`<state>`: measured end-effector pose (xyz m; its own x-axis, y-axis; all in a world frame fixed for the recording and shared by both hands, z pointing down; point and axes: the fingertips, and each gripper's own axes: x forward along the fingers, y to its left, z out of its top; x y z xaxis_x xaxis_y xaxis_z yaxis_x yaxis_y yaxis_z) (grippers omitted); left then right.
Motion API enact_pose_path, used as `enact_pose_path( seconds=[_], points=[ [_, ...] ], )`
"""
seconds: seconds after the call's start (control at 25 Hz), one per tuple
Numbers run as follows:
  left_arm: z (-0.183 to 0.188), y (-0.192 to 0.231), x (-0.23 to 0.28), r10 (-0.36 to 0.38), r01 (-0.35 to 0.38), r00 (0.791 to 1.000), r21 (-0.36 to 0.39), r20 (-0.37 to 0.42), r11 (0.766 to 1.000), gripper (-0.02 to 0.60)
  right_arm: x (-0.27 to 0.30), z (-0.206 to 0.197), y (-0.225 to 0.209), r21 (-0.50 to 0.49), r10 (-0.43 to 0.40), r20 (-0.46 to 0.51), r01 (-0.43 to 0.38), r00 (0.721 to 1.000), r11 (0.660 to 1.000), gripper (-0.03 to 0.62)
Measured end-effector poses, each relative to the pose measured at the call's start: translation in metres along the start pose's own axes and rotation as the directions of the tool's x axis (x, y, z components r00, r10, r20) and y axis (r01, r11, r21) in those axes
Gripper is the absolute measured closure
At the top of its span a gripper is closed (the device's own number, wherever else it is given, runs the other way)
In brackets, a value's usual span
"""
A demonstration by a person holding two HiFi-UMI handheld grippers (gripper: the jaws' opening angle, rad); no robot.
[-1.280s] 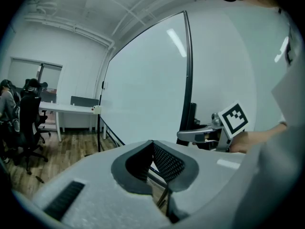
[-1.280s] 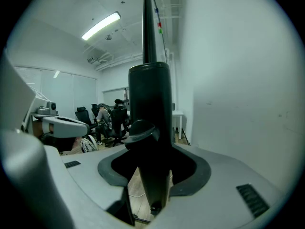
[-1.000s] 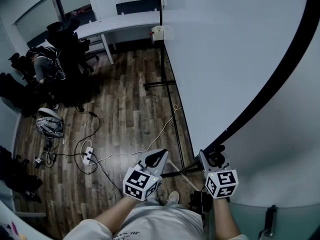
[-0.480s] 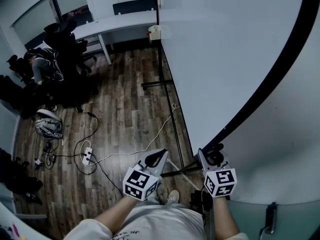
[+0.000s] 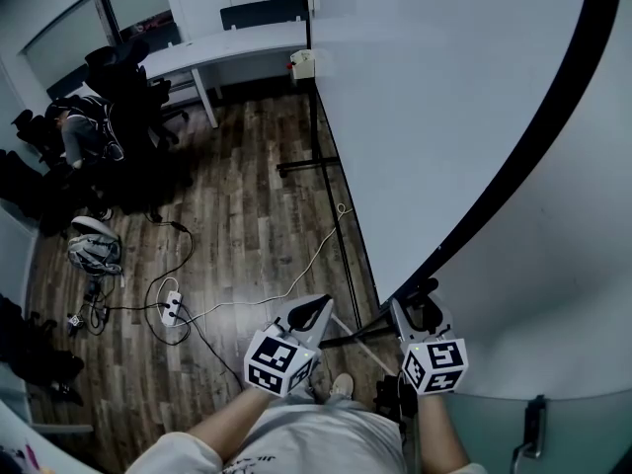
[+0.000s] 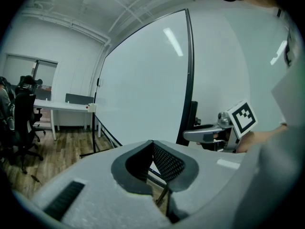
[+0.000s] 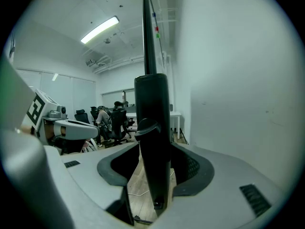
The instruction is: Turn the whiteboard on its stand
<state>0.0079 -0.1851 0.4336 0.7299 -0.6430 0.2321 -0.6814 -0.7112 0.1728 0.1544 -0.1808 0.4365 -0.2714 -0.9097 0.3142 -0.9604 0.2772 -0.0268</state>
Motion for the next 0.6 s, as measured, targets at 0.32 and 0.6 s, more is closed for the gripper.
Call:
enact_pose_path(
  seconds=[0.32,0.6],
  points=[
    [0.0,-0.014,0.004,-0.035,0.035,0.999,-0.002,-0.004,0.999,0.572,-0.019,-0.009,0.004,0.054,-0.05,0.001,0.05,0.999,0.997,0.407],
    [-0.003,-0.025,-0.004,-0.058,0.058,0.998,-0.002,-0.018,0.998,0.572,-0.031,-0.015,0.025,0.074,-0.004,-0.022,0.006,1.0,0.997,0.43]
  ],
)
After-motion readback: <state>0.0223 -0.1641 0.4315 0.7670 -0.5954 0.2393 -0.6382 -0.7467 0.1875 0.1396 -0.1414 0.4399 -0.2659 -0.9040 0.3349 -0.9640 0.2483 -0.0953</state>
